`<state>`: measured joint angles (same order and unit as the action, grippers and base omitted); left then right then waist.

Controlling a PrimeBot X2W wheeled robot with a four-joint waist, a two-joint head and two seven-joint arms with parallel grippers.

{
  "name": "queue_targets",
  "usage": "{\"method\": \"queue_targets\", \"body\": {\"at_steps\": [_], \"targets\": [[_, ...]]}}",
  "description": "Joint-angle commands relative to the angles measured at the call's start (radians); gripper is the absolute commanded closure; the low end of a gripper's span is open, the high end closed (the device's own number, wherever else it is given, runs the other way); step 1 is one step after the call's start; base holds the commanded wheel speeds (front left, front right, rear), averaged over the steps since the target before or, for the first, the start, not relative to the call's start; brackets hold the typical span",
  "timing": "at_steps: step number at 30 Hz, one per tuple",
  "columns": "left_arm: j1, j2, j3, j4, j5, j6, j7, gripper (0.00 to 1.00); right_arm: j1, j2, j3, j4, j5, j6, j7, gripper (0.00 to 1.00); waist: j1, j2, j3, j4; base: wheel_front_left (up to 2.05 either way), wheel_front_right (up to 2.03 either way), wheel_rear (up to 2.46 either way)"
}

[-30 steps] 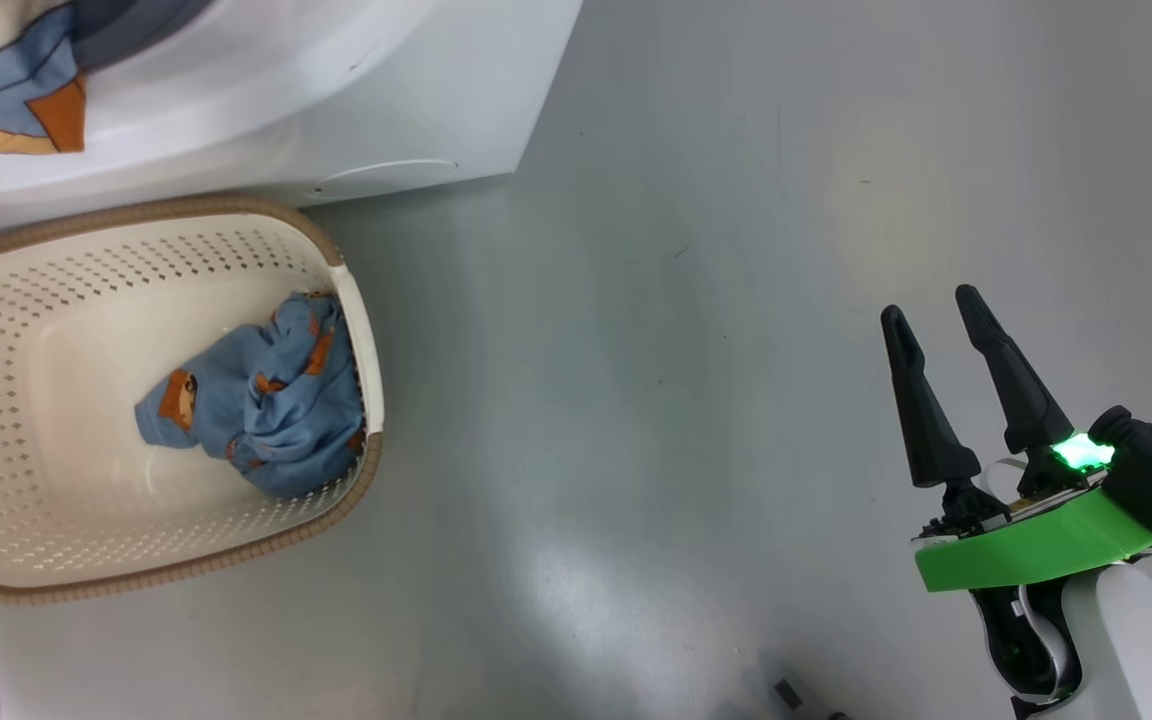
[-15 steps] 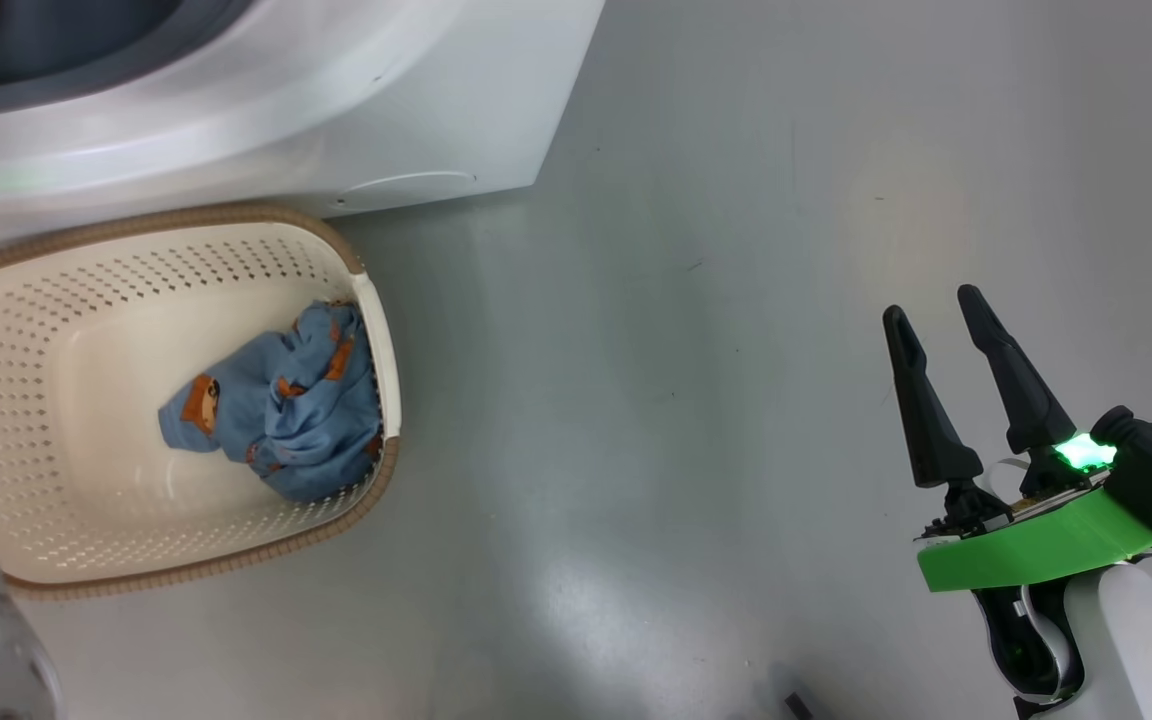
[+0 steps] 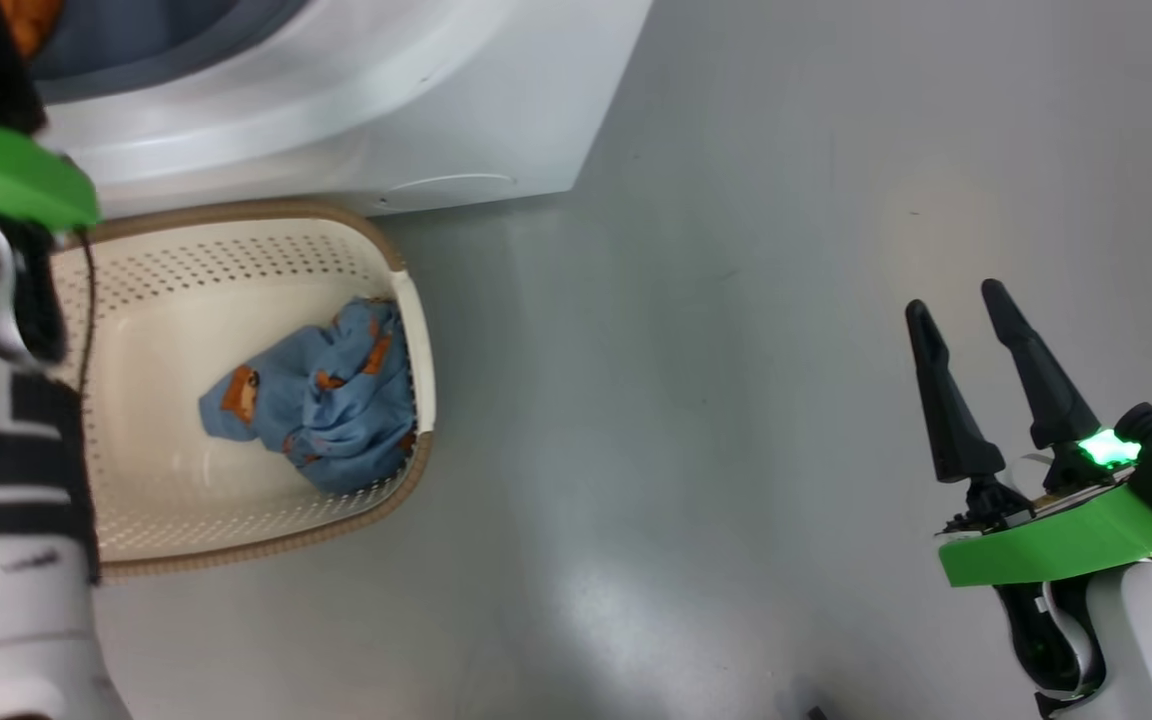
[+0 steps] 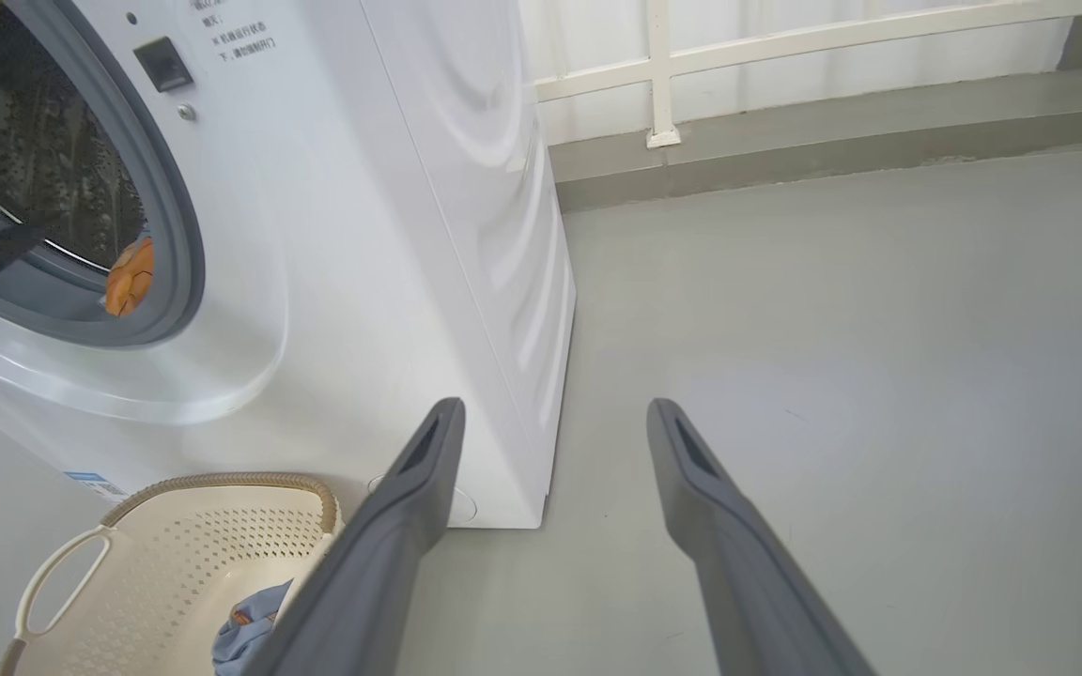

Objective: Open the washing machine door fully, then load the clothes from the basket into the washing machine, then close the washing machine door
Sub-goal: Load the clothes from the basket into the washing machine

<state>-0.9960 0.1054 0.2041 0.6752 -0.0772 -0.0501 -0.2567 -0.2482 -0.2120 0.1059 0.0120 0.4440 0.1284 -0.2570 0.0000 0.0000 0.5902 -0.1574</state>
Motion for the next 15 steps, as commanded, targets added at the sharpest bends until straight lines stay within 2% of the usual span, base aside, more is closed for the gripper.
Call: {"method": "queue_targets", "body": {"at_steps": [1,15], "targets": [[0.055,0.026,0.021,-0.049,0.003,-0.005,-0.005,0.0,0.026,-0.016,0.006,-0.026,0.0,0.002,-0.005,0.0,0.0,0.0,-0.002,0.015,0.0,0.0,0.0],[0.334,-0.042,0.009,-0.231,0.02,-0.008,-0.005,0.0,0.047,-0.043,-0.021,-0.035,-0.004,0.002,-0.005,0.0,0.0,0.0,-0.012,0.067,0.0,0.0,0.0]]}}
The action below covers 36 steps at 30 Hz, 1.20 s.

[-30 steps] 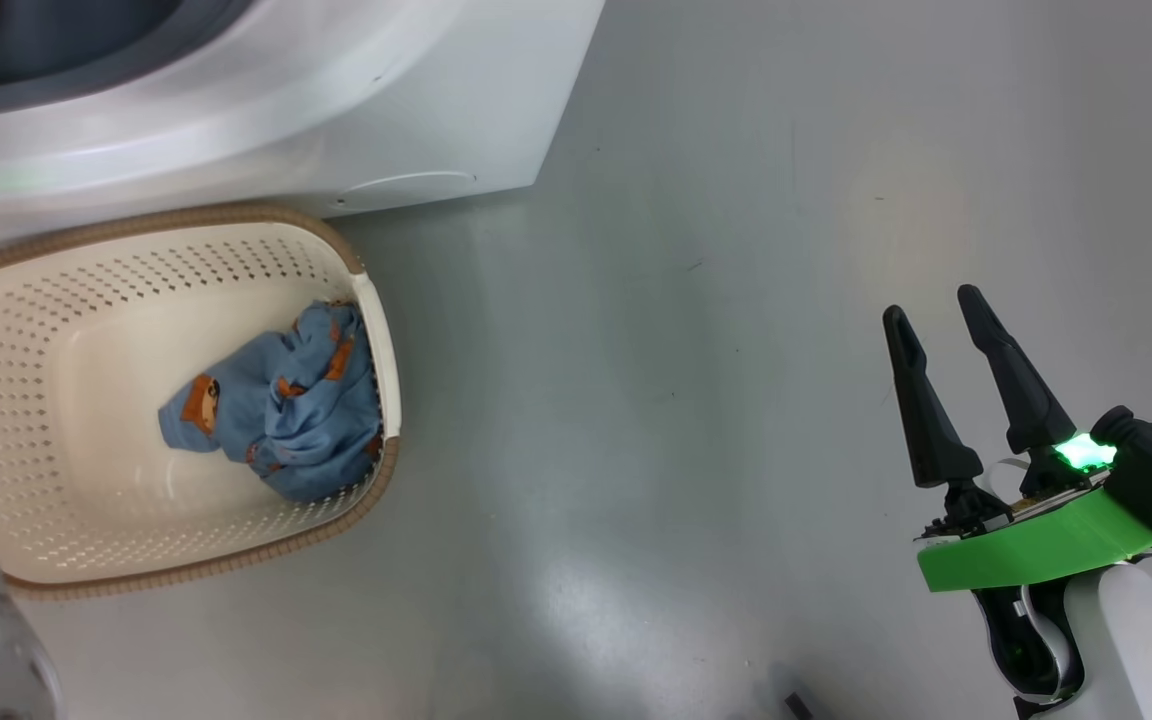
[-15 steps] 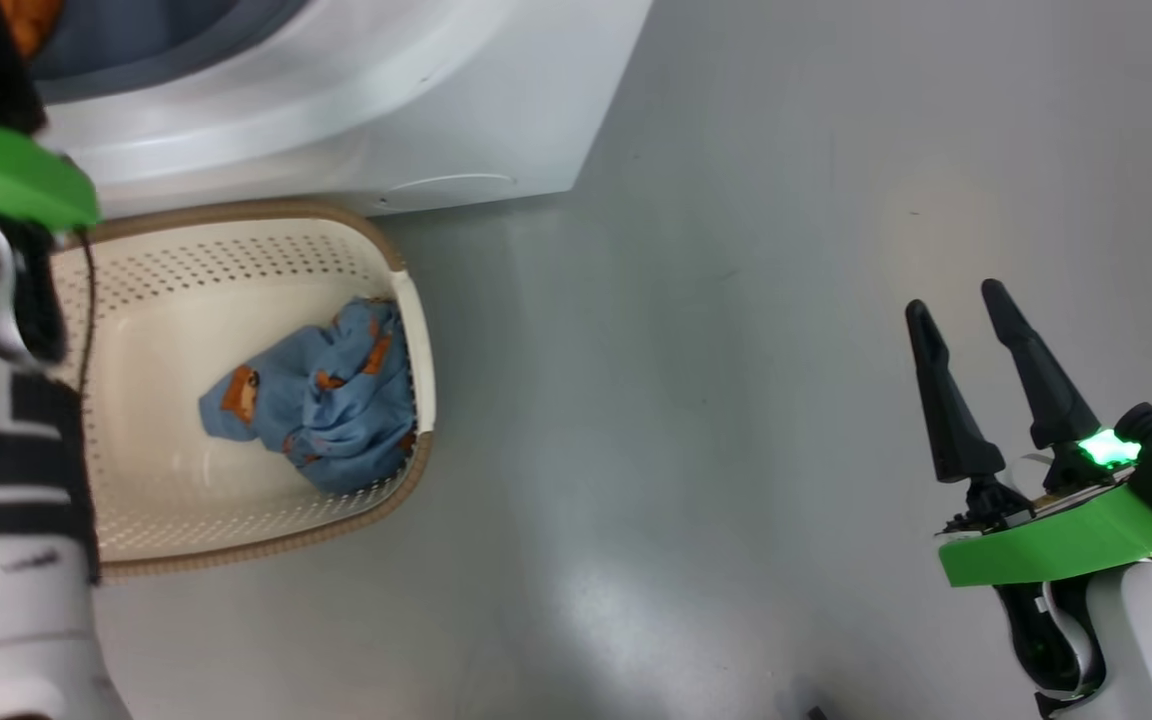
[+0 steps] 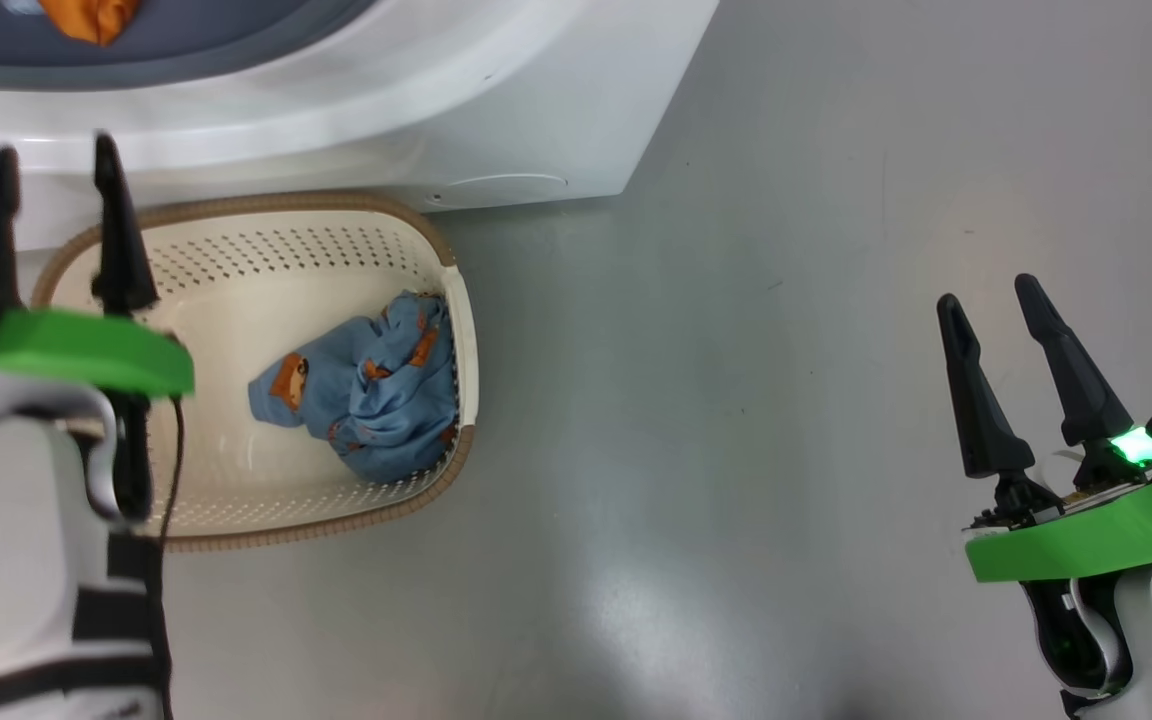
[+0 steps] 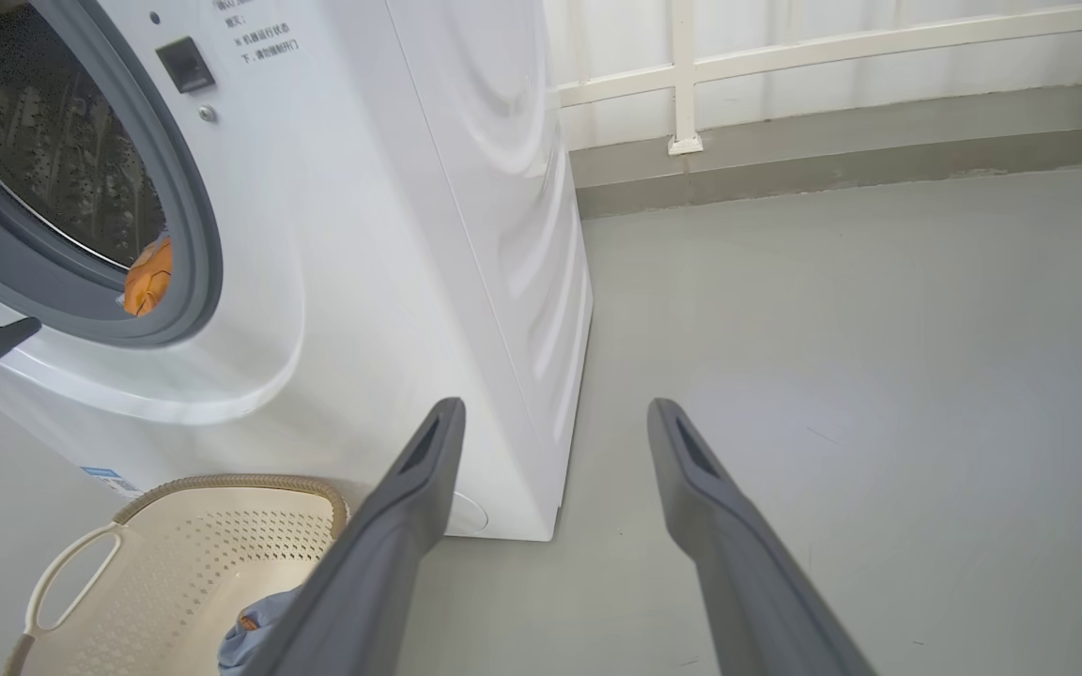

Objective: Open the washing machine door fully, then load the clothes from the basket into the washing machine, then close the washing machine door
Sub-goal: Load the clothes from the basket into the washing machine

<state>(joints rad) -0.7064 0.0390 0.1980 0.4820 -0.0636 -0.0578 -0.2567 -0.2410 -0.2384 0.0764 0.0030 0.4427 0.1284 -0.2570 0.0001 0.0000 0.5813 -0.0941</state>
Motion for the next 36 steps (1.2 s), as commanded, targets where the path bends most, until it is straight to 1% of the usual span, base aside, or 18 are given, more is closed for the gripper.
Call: {"method": "queue_targets", "body": {"at_steps": [1,8,9,15,19,23,28,31,36], "targets": [[0.065,0.021,0.017,-0.053,0.001,0.002,-0.005,0.0,0.041,-0.019,0.008,-0.026,-0.003,0.002,-0.005,0.0,-0.0001,0.0,-0.005,0.005,0.0,0.0,0.0],[0.226,0.012,0.015,-0.192,-0.052,0.027,-0.005,0.0,0.058,-0.026,0.005,-0.023,-0.003,0.002,-0.005,0.0,-0.0001,0.0,-0.017,0.007,0.0,0.0,0.0],[0.226,0.012,0.015,-0.192,-0.052,0.027,-0.005,0.0,0.058,-0.026,0.005,-0.023,-0.003,0.002,-0.005,0.0,-0.0001,0.0,-0.017,0.007,0.0,0.0,0.0],[0.348,0.012,-0.023,-0.302,-0.113,0.086,-0.005,0.0,0.057,-0.025,0.005,-0.024,-0.003,0.002,-0.005,0.0,-0.0001,0.0,-0.012,0.005,0.0,0.0,0.0],[0.375,0.011,-0.042,-0.336,-0.125,0.107,-0.005,0.0,0.054,-0.023,0.005,-0.023,-0.002,0.002,-0.005,0.0,-0.0001,0.0,-0.008,0.009,0.0,0.0,0.0],[0.37,0.011,-0.05,-0.346,-0.124,0.117,-0.005,0.0,0.051,-0.024,0.009,-0.022,-0.001,0.002,-0.005,0.0,-0.0001,0.0,-0.009,0.011,0.0,0.0,0.0],[0.318,0.011,-0.066,-0.336,-0.109,0.103,-0.005,0.0,0.051,-0.023,0.007,-0.022,-0.001,0.002,-0.005,0.0,-0.0001,0.0,-0.01,0.018,0.0,0.0,0.0],[0.267,0.013,-0.079,-0.3,-0.097,0.09,-0.005,0.0,0.051,-0.024,0.01,-0.021,-0.002,0.002,-0.005,0.0,-0.0001,0.0,-0.009,0.024,0.0,0.0,0.0],[0.144,0.039,-0.103,-0.22,-0.075,0.075,-0.004,0.0,0.045,-0.023,0.02,-0.02,-0.002,0.002,-0.005,0.0,-0.0001,0.0,-0.009,0.029,0.0,0.0,0.0]]}}
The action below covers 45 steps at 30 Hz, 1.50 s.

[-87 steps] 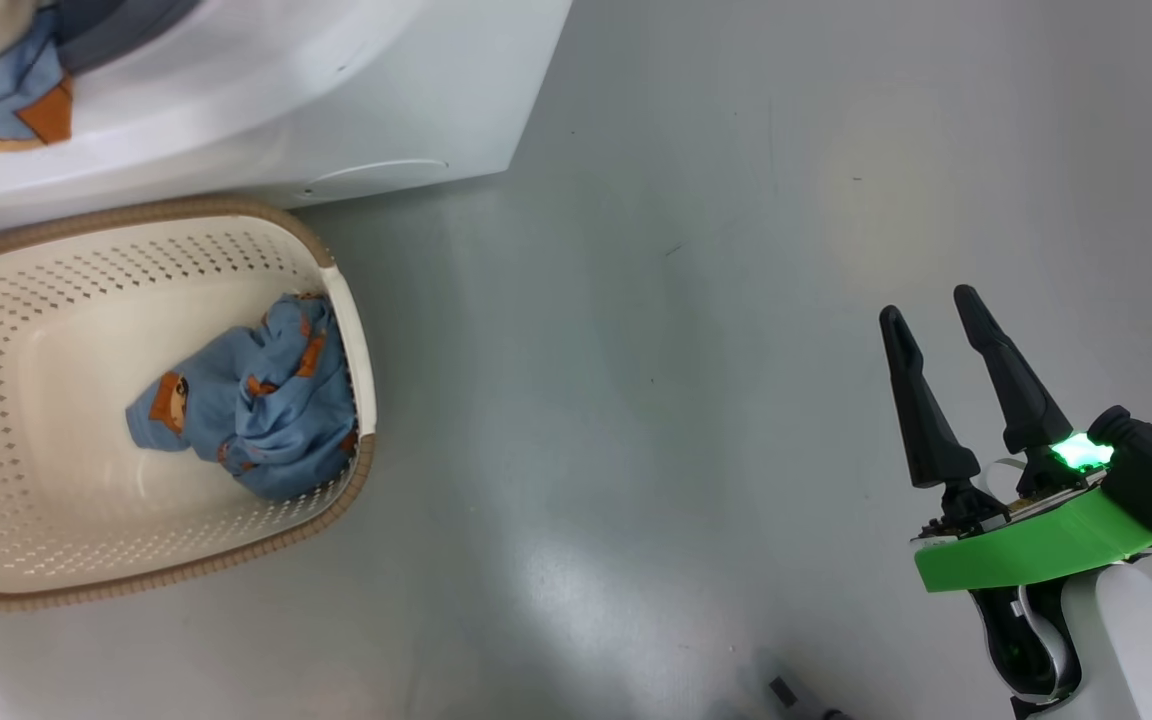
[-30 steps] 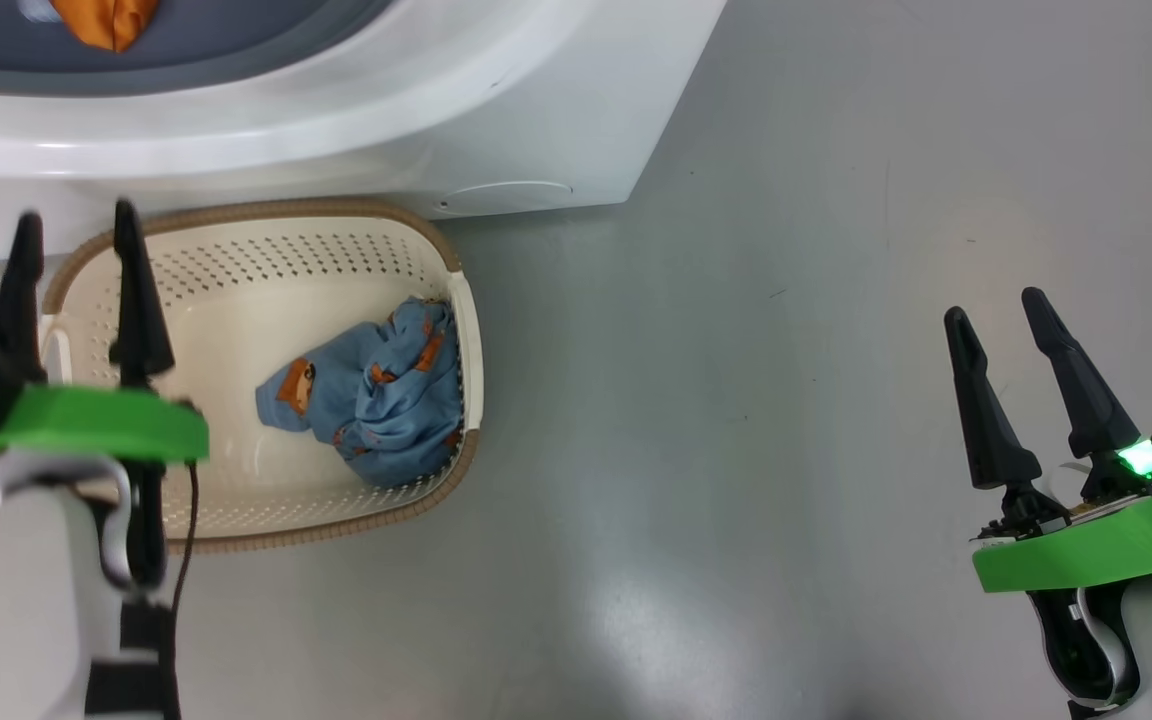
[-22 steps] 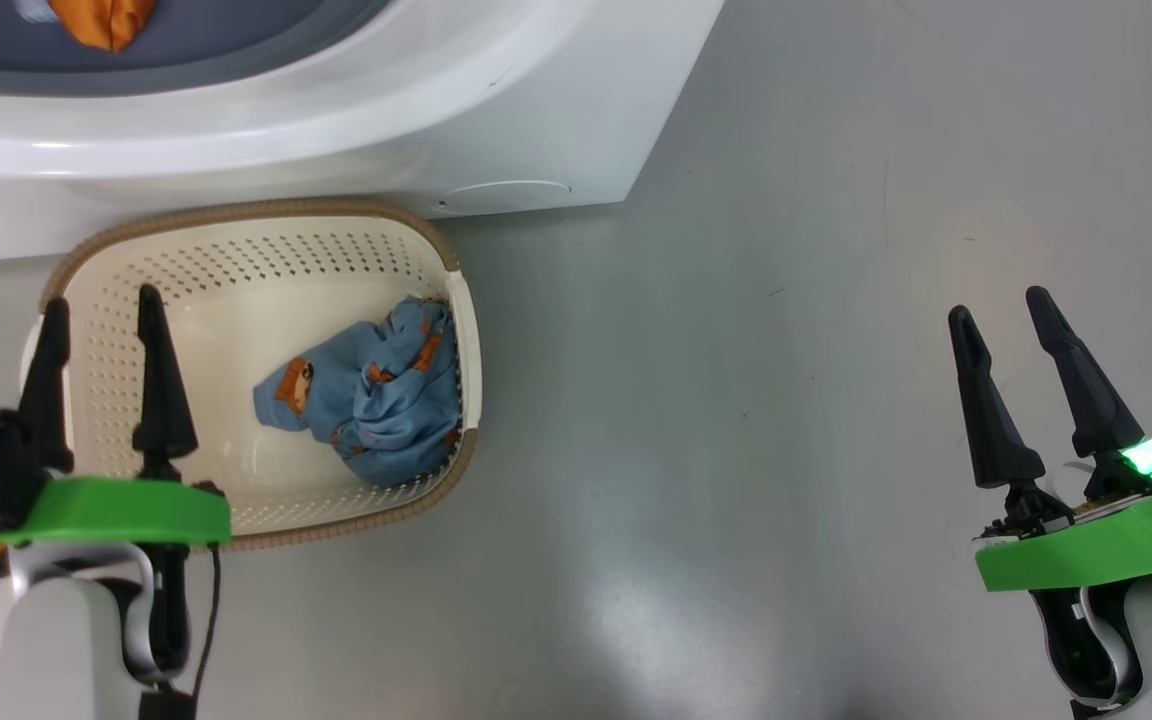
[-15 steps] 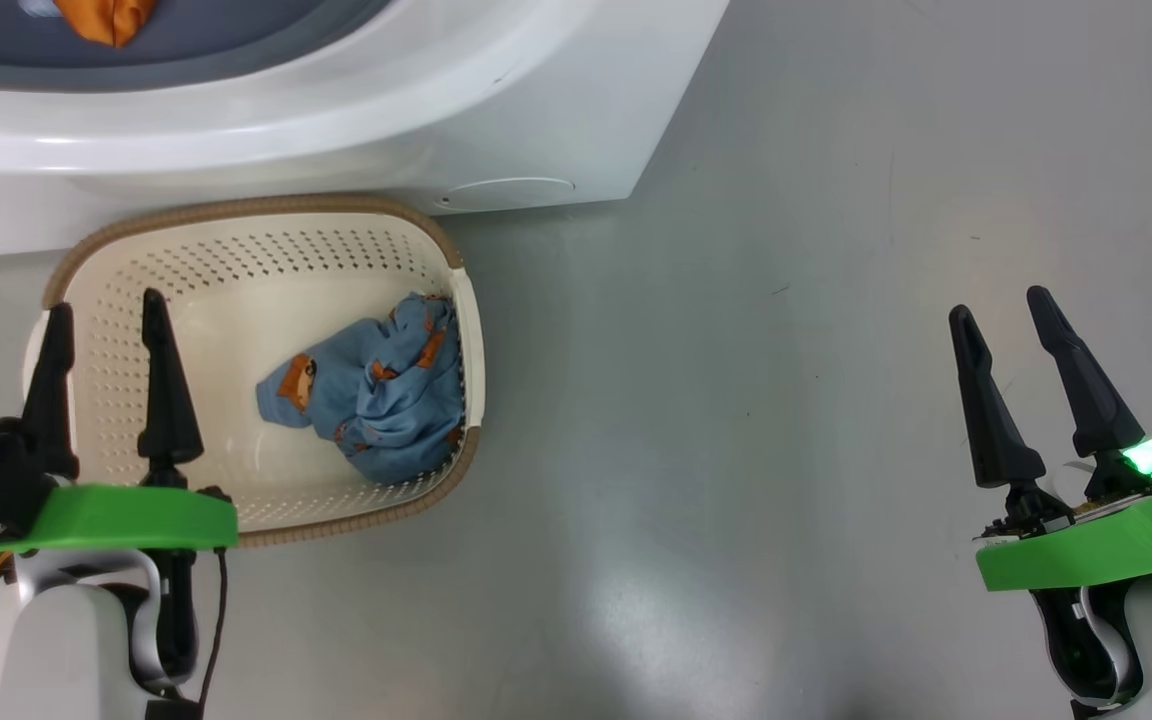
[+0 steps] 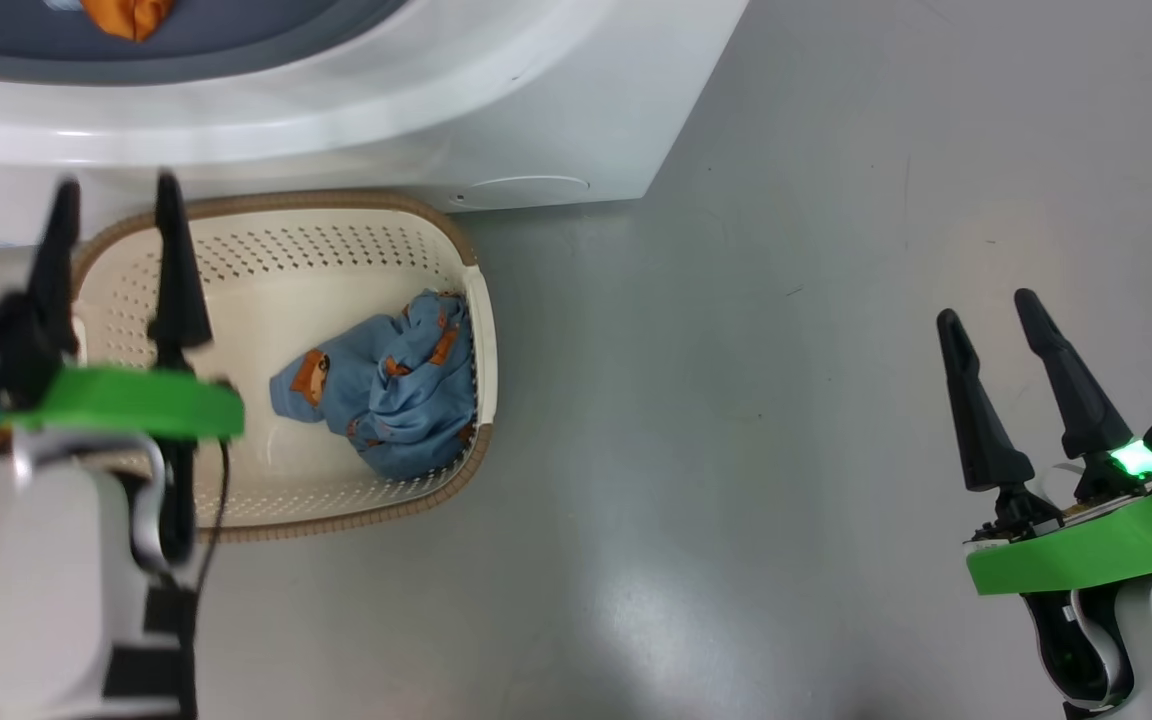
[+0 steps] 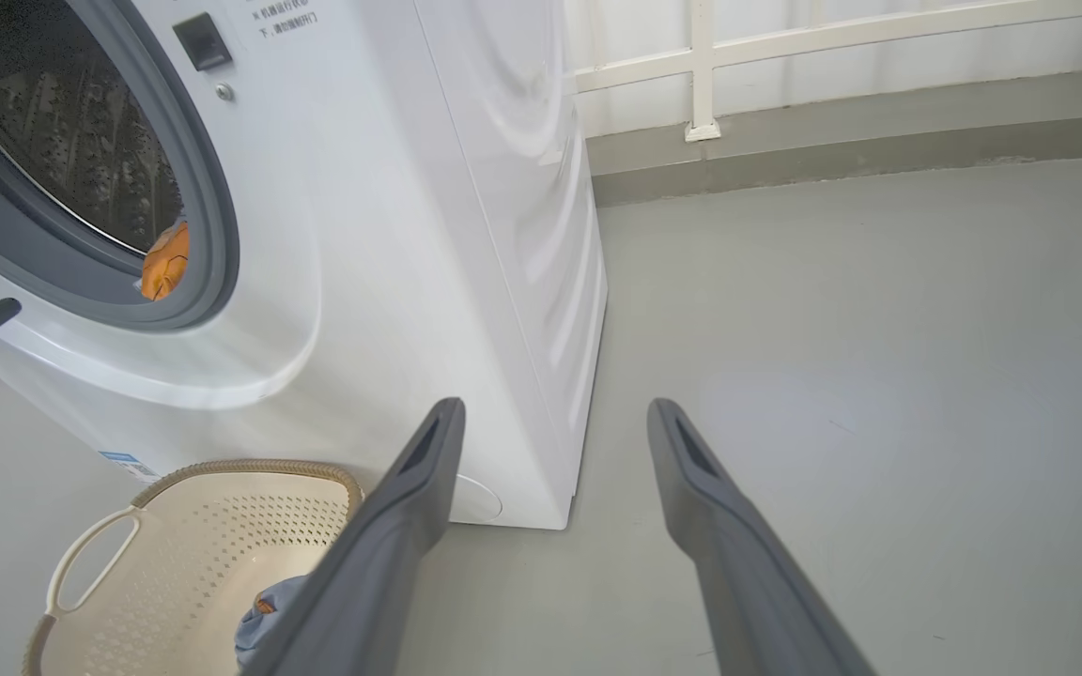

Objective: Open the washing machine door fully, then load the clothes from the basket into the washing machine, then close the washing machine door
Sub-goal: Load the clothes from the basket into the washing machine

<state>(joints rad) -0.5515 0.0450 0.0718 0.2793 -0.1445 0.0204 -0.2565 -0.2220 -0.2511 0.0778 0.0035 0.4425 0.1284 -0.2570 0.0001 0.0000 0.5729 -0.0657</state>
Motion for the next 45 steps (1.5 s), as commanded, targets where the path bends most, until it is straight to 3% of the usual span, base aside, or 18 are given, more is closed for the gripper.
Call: {"method": "queue_targets", "body": {"at_steps": [1,12,20,33,45], "targets": [[-0.038,0.039,0.018,-0.001,0.01,-0.005,0.003,0.0,0.025,-0.01,0.021,-0.02,-0.002,0.002,-0.005,0.0,-0.0001,0.0,-0.001,0.001,0.0,0.0,0.0],[-0.302,0.093,-0.037,0.187,0.041,-0.02,0.137,0.0,0.012,-0.012,0.033,-0.02,0.001,0.002,-0.005,0.0,-0.0001,0.0,0.001,0.0,0.0,0.0,0.0],[-0.439,0.114,-0.061,0.357,0.061,-0.007,0.189,0.0,0.004,-0.013,0.042,-0.02,0.002,0.002,-0.005,0.0,-0.0001,0.0,0.006,-0.002,0.0,0.0,0.0],[-0.623,0.161,-0.084,0.68,0.084,0.026,0.162,0.0,-0.013,-0.009,0.058,-0.024,0.006,0.002,-0.005,0.0,-0.0001,0.0,0.022,-0.028,0.0,0.0,0.0],[-0.733,0.171,-0.105,0.864,0.078,0.029,0.096,0.0,-0.033,0.002,0.061,-0.028,0.01,0.002,-0.005,0.0,-0.0001,0.0,0.055,-0.056,0.0,0.0,0.0]]}}
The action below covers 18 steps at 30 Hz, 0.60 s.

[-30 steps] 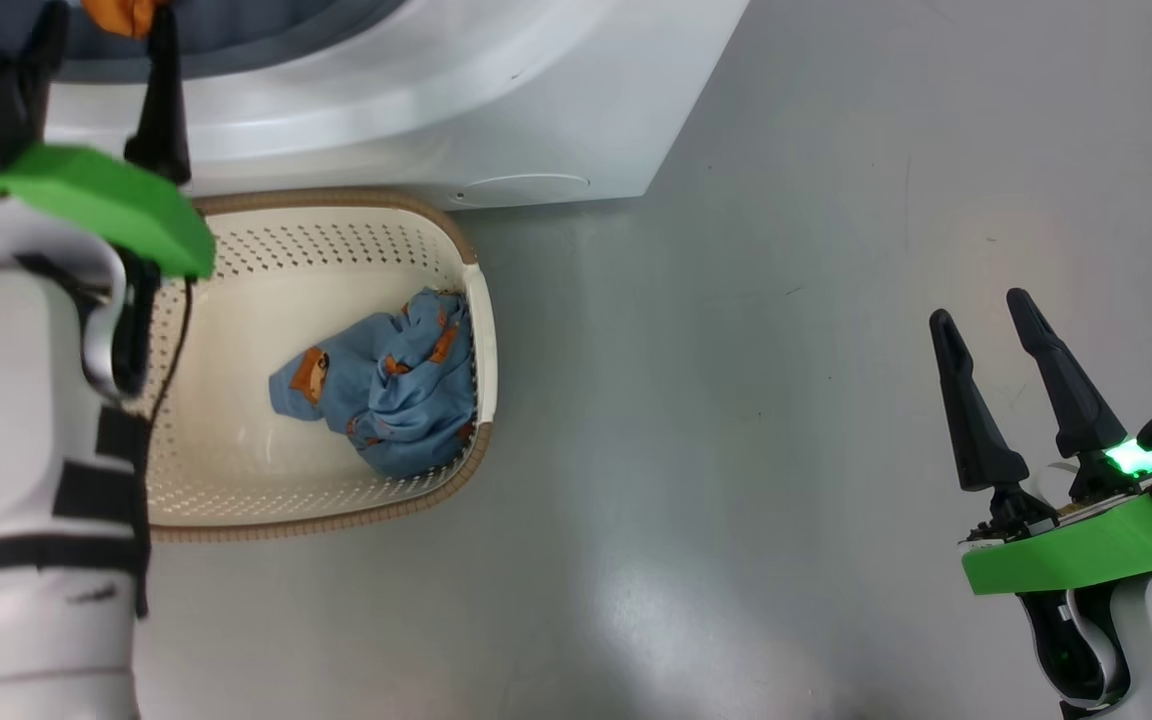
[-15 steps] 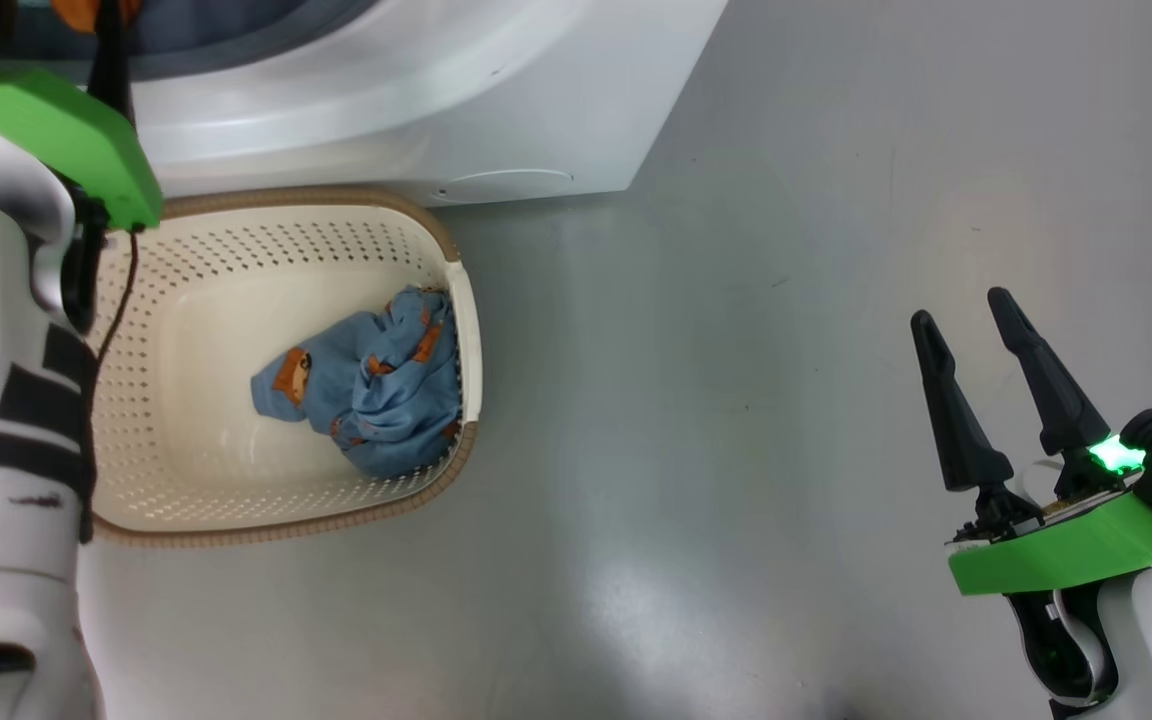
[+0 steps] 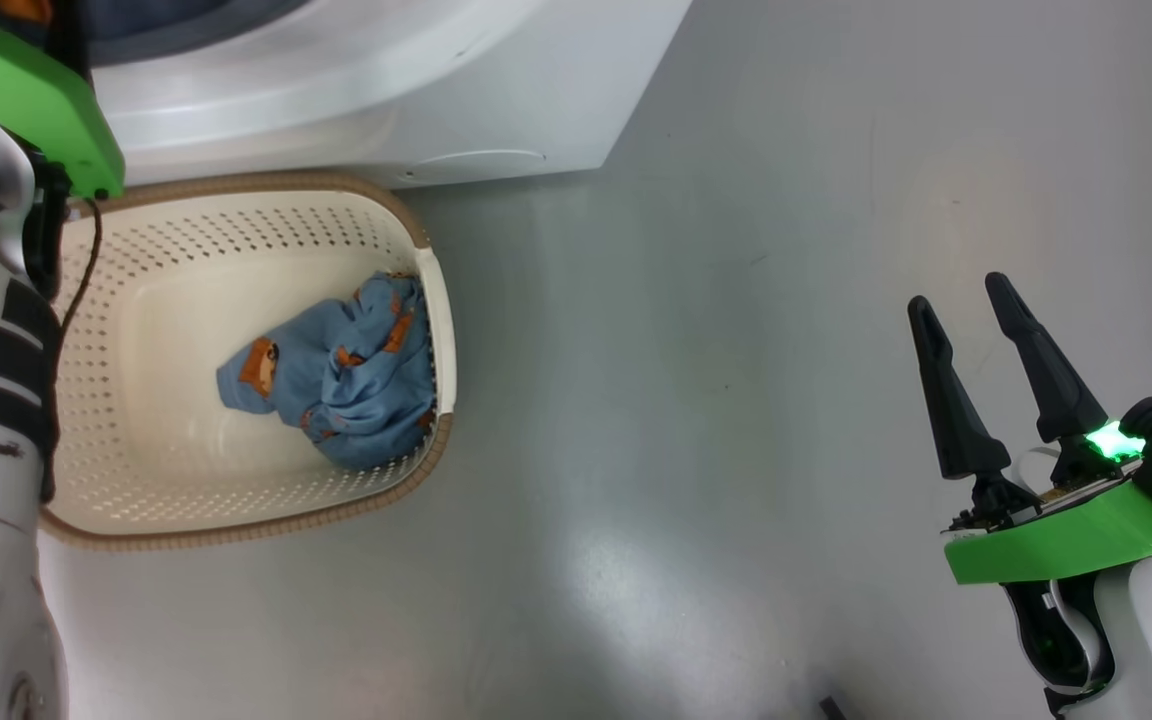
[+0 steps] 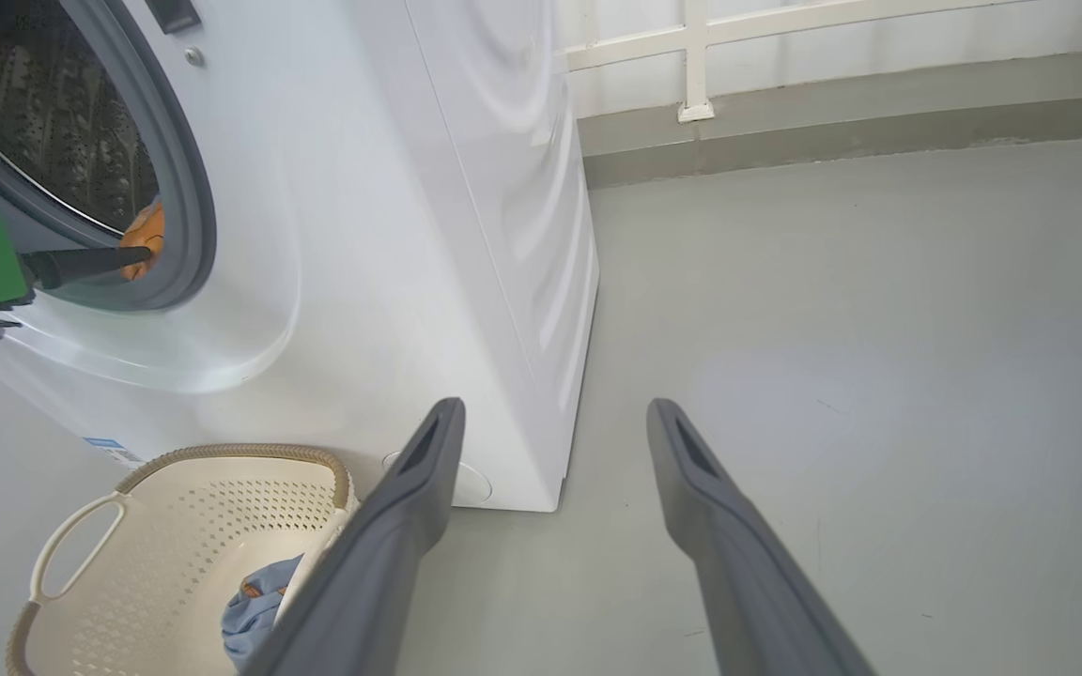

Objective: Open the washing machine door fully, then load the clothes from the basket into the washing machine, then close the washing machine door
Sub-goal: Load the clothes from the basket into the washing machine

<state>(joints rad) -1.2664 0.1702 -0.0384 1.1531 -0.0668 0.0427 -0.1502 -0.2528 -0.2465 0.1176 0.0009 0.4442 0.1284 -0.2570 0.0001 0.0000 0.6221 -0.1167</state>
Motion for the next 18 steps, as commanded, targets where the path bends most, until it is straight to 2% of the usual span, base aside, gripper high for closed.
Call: {"method": "queue_targets", "body": {"at_steps": [1,6,9,10,11,13,15,16,18], "targets": [[-0.025,0.045,0.004,0.001,0.0,0.008,-0.014,0.0,-0.005,-0.002,0.022,-0.025,0.008,0.002,-0.005,0.0,-0.0001,0.0,0.009,-0.007,0.0,0.0,0.0],[-0.055,0.051,-0.003,0.049,-0.004,0.009,-0.035,0.0,-0.016,0.003,0.025,-0.026,0.009,0.002,-0.005,0.0,-0.0001,0.0,0.019,-0.019,0.0,0.0,0.0],[-0.069,0.063,-0.007,0.07,-0.006,0.01,-0.042,0.31,-0.02,0.005,0.028,-0.026,0.01,0.002,-0.005,0.0,-0.0001,0.0,0.023,-0.028,0.0,0.0,0.0],[-0.073,0.066,-0.009,0.076,-0.006,0.012,-0.042,0.47,-0.021,0.006,0.029,-0.026,0.01,0.002,-0.005,0.0,-0.0001,0.0,0.024,-0.031,0.0,0.0,0.0],[-0.077,0.069,-0.011,0.082,-0.006,0.012,-0.043,0.53,-0.021,0.007,0.03,-0.026,0.01,0.002,-0.005,0.0,-0.0001,0.0,0.025,-0.034,0.0,0.0,0.0],[-0.084,0.077,-0.019,0.091,-0.001,0.014,-0.044,0.58,-0.022,0.008,0.032,-0.026,0.011,0.002,-0.005,0.0,-0.0001,0.0,0.026,-0.04,0.0,0.0,0.0],[-0.091,0.085,-0.027,0.099,0.003,0.017,-0.041,0.73,-0.024,0.009,0.031,-0.025,0.012,0.002,-0.005,0.0,-0.0001,0.0,0.028,-0.046,0.0,0.0,0.0],[-0.091,0.085,-0.027,0.099,0.003,0.017,-0.041,0.73,-0.024,0.009,0.031,-0.025,0.012,0.002,-0.005,0.0,-0.0001,0.0,0.028,-0.046,0.0,0.0,0.0],[-0.097,0.092,-0.033,0.104,0.006,0.022,-0.044,0.96,-0.026,0.012,0.031,-0.025,0.012,0.002,-0.005,0.0,-0.0001,0.0,0.028,-0.052,0.0,0.0,0.0]]}}
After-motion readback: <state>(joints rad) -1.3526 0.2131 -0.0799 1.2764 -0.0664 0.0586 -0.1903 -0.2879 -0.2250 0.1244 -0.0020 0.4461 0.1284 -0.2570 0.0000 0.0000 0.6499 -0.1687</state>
